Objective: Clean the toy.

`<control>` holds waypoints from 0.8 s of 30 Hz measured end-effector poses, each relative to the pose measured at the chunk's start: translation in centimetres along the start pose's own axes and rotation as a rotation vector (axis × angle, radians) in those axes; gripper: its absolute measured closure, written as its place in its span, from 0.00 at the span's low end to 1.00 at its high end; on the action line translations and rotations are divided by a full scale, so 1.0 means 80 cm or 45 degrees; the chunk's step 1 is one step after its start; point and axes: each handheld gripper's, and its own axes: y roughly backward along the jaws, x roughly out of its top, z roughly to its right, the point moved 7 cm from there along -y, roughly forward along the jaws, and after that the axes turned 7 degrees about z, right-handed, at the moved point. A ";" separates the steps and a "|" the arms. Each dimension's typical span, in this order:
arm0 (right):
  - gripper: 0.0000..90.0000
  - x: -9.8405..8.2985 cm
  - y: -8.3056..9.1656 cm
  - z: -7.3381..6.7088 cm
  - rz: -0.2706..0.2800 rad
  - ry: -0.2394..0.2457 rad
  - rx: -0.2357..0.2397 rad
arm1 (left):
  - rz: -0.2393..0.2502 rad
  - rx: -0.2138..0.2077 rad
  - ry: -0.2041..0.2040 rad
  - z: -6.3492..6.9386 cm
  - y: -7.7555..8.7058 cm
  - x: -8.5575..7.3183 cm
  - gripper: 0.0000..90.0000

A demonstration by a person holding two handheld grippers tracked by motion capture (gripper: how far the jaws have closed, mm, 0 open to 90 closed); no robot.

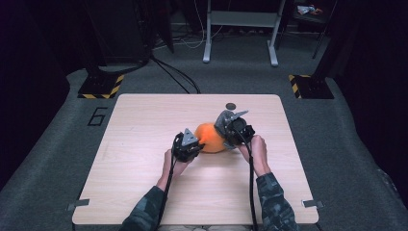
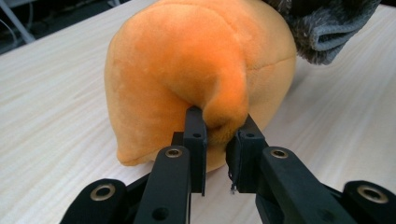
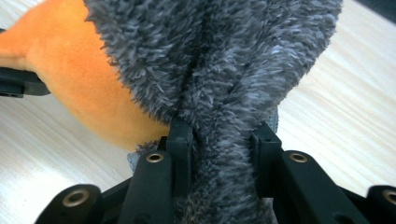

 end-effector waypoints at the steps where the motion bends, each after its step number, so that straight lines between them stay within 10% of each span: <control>1: 0.75 0.002 0.004 -0.002 0.005 0.007 0.002 | 0.008 -0.011 0.019 0.000 0.001 0.002 0.88; 16: 0.74 0.038 0.028 -0.054 0.058 0.134 0.081 | -0.011 -0.067 0.080 0.008 0.006 0.018 0.87; 24: 0.75 0.027 0.015 -0.045 0.001 0.120 0.055 | 0.004 -0.071 0.114 0.005 0.005 0.012 0.87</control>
